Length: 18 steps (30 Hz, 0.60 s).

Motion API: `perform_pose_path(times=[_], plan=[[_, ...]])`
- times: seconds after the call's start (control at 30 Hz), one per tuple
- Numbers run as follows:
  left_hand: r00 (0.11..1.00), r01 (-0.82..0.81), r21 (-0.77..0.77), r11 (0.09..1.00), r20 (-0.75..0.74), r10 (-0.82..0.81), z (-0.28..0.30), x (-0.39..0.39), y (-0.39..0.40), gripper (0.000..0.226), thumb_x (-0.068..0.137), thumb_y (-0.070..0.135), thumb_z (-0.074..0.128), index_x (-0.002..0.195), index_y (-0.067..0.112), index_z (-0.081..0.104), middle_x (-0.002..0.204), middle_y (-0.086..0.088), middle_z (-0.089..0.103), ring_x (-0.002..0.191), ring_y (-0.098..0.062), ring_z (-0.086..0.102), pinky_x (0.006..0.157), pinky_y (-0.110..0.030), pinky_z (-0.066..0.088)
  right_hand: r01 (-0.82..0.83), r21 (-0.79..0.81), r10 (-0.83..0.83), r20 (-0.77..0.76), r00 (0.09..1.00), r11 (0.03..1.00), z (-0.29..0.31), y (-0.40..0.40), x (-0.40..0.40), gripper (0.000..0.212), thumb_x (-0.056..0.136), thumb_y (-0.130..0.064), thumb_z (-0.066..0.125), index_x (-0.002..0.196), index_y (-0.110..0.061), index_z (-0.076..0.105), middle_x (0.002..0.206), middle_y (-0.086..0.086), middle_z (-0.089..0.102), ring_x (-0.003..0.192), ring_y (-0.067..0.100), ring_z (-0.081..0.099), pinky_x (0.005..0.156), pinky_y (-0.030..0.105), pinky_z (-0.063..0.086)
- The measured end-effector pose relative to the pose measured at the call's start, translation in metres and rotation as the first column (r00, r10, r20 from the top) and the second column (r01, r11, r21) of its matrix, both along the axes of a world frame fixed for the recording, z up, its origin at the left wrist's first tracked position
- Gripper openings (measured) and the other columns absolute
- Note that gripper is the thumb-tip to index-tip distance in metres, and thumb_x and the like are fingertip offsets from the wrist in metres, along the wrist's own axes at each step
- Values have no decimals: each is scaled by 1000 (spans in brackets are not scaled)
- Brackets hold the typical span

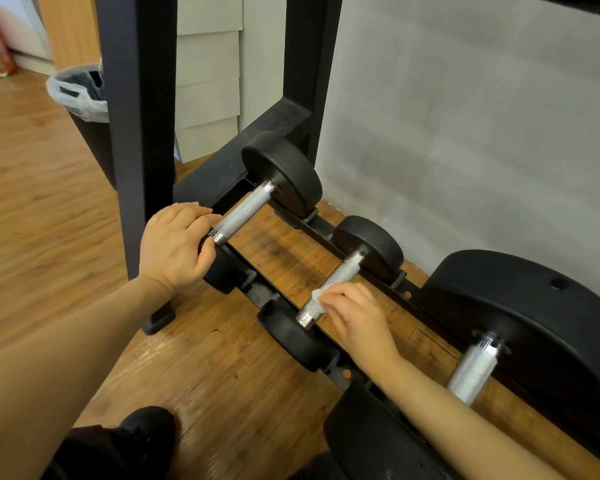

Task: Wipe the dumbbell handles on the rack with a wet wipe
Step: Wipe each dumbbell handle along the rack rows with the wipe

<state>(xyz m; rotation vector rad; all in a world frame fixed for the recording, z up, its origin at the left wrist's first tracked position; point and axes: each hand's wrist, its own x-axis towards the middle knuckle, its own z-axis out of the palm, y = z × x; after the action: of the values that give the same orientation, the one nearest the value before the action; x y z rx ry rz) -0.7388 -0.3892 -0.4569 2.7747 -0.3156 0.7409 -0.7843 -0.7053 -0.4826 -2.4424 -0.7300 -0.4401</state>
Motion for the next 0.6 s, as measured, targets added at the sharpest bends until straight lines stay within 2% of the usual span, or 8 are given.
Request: perform_pose_path(times=[0.07, 0.2, 0.3, 0.4, 0.53, 0.6], plan=[[1000, -1, -1, 1000, 2, 1, 0, 0, 0, 48, 90, 33, 38, 119, 9, 68, 117, -11, 68, 118, -32, 57, 103, -45, 38, -69, -6, 69, -16, 998, 998, -3, 3, -4, 18, 84, -8, 69, 101, -7, 72, 97, -1, 63, 96, 8, 52, 86, 18, 47], [1000, -1, -1, 1000, 6, 1, -1, 0, 0, 48, 90, 33, 38, 119, 9, 68, 116, -11, 68, 118, -31, 57, 103, -44, 38, 47, 32, -46, -20, 999, 998, -2, 2, -1, 20, 82, -9, 75, 102, -9, 74, 96, -3, 62, 93, 8, 52, 76, 21, 52], [1000, 0, -6, 1000, 7, 0, 0, 0, -1, 48, 90, 33, 38, 119, 9, 68, 116, -11, 68, 118, -32, 57, 103, -44, 37, -1, 64, 6, -80, 997, 998, -4, 5, -4, 18, 86, -13, 69, 103, -9, 72, 98, -1, 60, 95, 6, 52, 80, 22, 51], [1000, 0, -6, 1000, 4, 0, 0, 0, -1, 48, 91, 33, 38, 119, 10, 67, 116, -11, 68, 118, -31, 57, 103, -44, 37, -93, 30, 95, -99, 990, 995, -6, 5, -6, 18, 89, -15, 63, 105, -9, 70, 101, 0, 59, 98, 4, 52, 87, 17, 48], [1000, 0, -4, 1000, -5, 0, 0, 0, -1, 48, 91, 34, 38, 120, 10, 67, 117, -10, 67, 118, -31, 56, 103, -44, 37, -14, 73, 23, -130, 991, 997, -4, 1, -2, 19, 89, -15, 64, 106, -10, 70, 101, -1, 58, 100, 1, 51, 87, 13, 46], [1000, -3, -6, 1000, -7, 3, 0, 0, 0, 48, 91, 34, 38, 120, 10, 67, 117, -10, 67, 119, -31, 56, 103, -44, 37, -63, 43, 69, -149, 986, 997, -3, 3, -4, 20, 89, -17, 61, 105, -8, 70, 102, 1, 59, 100, 0, 50, 88, 11, 44]])
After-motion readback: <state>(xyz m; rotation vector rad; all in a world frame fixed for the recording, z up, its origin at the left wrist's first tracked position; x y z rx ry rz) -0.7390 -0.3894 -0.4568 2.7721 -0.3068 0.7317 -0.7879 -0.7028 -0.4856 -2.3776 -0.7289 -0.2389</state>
